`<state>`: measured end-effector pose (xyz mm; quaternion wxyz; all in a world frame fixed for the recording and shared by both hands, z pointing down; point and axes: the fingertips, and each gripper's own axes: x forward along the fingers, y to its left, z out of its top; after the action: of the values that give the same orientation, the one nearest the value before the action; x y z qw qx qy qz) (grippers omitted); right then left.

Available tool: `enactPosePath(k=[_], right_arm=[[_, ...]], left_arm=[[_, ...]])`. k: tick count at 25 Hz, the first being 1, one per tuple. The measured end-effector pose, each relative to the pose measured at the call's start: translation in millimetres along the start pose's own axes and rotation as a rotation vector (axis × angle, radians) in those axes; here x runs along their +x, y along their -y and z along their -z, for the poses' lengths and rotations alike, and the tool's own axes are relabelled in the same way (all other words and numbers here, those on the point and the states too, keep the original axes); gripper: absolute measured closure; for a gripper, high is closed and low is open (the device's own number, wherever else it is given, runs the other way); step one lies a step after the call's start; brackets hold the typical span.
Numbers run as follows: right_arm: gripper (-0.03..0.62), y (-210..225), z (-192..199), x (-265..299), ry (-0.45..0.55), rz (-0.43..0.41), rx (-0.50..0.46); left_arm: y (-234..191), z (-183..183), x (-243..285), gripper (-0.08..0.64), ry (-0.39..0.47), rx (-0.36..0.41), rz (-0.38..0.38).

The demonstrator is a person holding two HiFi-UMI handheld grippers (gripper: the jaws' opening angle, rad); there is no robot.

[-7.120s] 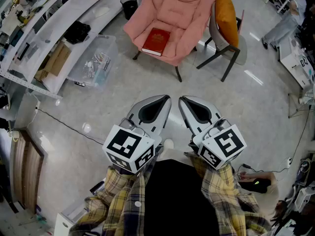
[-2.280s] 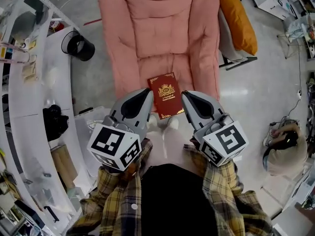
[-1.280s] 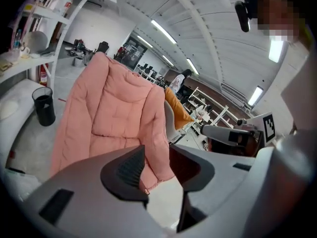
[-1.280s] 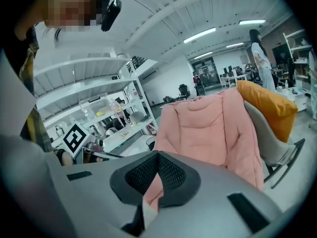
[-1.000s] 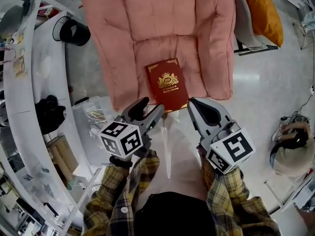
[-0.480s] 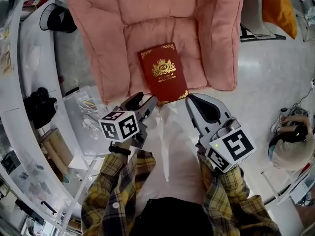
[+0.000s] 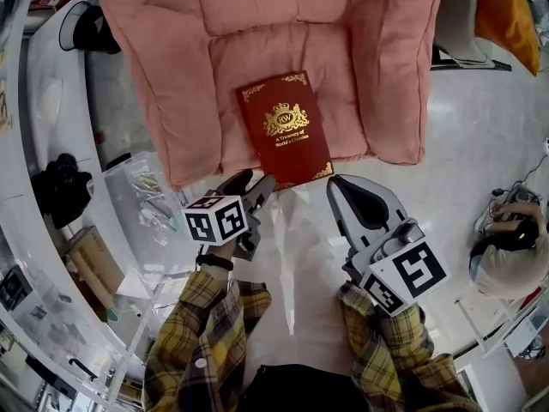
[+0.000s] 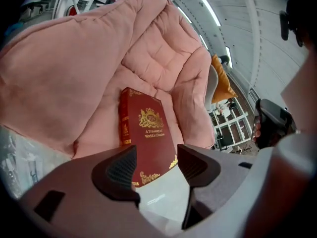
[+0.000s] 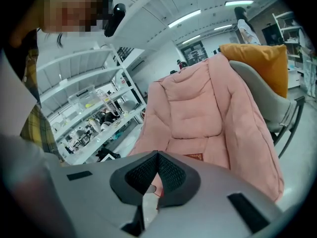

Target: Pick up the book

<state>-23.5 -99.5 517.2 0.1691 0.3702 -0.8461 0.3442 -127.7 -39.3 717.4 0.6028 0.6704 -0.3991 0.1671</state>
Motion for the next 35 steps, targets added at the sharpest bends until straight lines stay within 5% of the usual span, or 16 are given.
enactPosePath(k=[12, 26, 35], right_arm=[[0.577, 4, 24, 16, -0.026, -0.022, 0.026], [0.577, 4, 48, 29, -0.067, -0.054, 0.074], [0.577, 5, 64, 30, -0.104, -0.066, 0.092]], left_arm=[[-38, 42, 38, 0.287, -0.142, 0.015, -0.001], [-47, 79, 76, 0.204, -0.316, -0.047, 0.207], [-39, 81, 97, 0.198, -0.323, -0.135, 0.344]])
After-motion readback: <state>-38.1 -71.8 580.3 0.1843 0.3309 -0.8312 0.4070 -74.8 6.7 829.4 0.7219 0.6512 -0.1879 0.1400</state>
